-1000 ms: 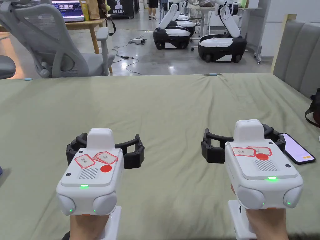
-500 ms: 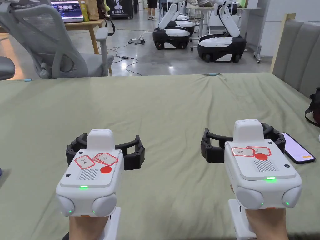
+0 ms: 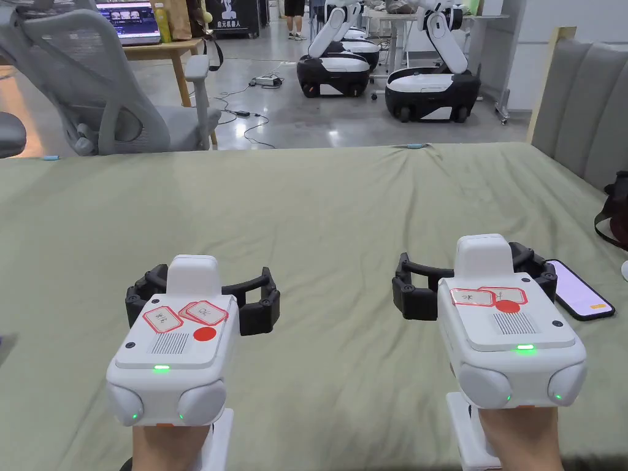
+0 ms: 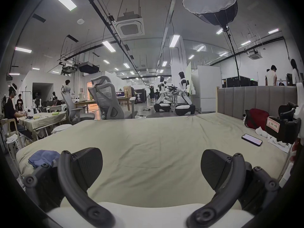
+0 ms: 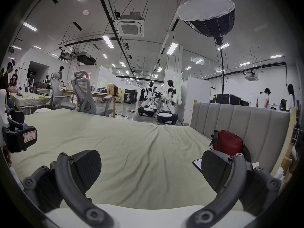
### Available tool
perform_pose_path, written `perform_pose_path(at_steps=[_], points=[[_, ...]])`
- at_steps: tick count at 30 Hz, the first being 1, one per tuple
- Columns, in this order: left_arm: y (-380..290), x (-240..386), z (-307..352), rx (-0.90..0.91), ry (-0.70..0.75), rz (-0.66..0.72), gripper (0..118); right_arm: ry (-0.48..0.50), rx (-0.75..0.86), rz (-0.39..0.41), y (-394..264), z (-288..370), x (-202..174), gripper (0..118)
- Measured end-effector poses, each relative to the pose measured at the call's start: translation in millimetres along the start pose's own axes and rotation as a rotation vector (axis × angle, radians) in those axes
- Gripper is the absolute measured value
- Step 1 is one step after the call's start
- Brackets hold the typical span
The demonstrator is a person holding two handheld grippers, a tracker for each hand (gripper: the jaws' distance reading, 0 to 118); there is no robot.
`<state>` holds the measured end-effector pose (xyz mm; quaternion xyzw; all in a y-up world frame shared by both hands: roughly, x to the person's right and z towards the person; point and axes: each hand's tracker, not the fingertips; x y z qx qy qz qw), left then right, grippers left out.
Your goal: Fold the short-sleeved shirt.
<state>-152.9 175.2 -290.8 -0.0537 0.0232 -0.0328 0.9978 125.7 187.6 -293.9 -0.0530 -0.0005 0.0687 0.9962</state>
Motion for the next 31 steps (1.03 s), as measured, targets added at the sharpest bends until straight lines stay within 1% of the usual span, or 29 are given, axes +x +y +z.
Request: perform_pose_path(at_steps=[1,3,4,5,6,7,11,13,14,16,19,20,21,22,24,25,26,28,30,31], points=[[0.0,-0.2,0.2,0.000,-0.003,0.001,118,-0.009,-0.007,-0.004,0.4,0.0,-0.2,118],[0.2,-0.1,0.3,0.000,-0.005,-0.001,118,-0.029,-0.034,-0.038,6.4,0.3,0.5,118],[0.3,0.3,0.4,0.001,-0.002,-0.005,118,-0.018,-0.033,-0.056,9.7,0.6,2.3,118],[0.5,0.7,0.0,0.002,0.000,-0.009,118,0.020,-0.020,-0.080,12.4,1.9,4.6,118],[0.8,0.9,-0.3,0.002,0.001,-0.010,118,0.060,-0.001,-0.083,15.0,3.0,6.5,118],[1.3,0.9,-0.8,0.002,-0.001,-0.008,118,0.079,0.010,-0.086,17.8,4.2,7.8,118],[2.8,1.3,-1.5,0.007,-0.007,0.005,118,0.058,-0.006,-0.114,27.5,11.4,3.6,118],[3.5,2.3,-1.2,0.008,-0.006,-0.001,118,0.074,-0.074,-0.153,29.6,11.3,2.1,118],[3.7,2.8,-1.4,0.007,-0.005,-0.003,118,0.070,-0.073,-0.165,30.3,11.5,0.7,118],[3.0,3.2,-2.0,0.005,-0.004,-0.006,118,0.063,-0.072,-0.164,29.8,12.5,-2.2,118],[2.7,3.3,-1.8,0.005,-0.004,-0.009,118,0.059,-0.044,-0.118,28.2,13.5,-3.4,118],[2.6,3.4,-1.7,0.005,-0.003,-0.011,118,0.019,-0.047,-0.095,29.5,12.3,-5.4,118],[2.6,3.3,-1.5,0.005,-0.002,-0.011,118,0.001,-0.057,-0.084,29.8,11.5,-5.5,118],[2.7,3.0,-1.4,0.005,0.000,-0.011,118,0.006,-0.061,-0.079,30.3,10.6,-4.9,118],[2.7,2.2,-1.3,0.005,0.001,-0.005,118,0.010,-0.052,-0.085,29.7,12.3,-2.6,118],[2.7,1.9,-1.3,0.006,0.002,-0.002,118,0.005,-0.060,-0.119,28.4,12.5,-0.9,118],[2.7,1.9,-1.3,0.007,0.003,-0.002,118,0.035,-0.063,-0.139,29.4,13.3,1.4,118],[2.4,2.2,-1.8,0.006,0.003,-0.005,118,0.053,-0.096,-0.172,32.1,14.0,3.0,118],[2.0,3.0,-1.7,0.005,0.002,-0.008,118,0.030,-0.087,-0.181,33.5,14.8,2.6,118],[1.8,3.5,-1.6,0.006,0.001,-0.007,118,0.021,-0.084,-0.166,34.1,14.4,2.9,118]])
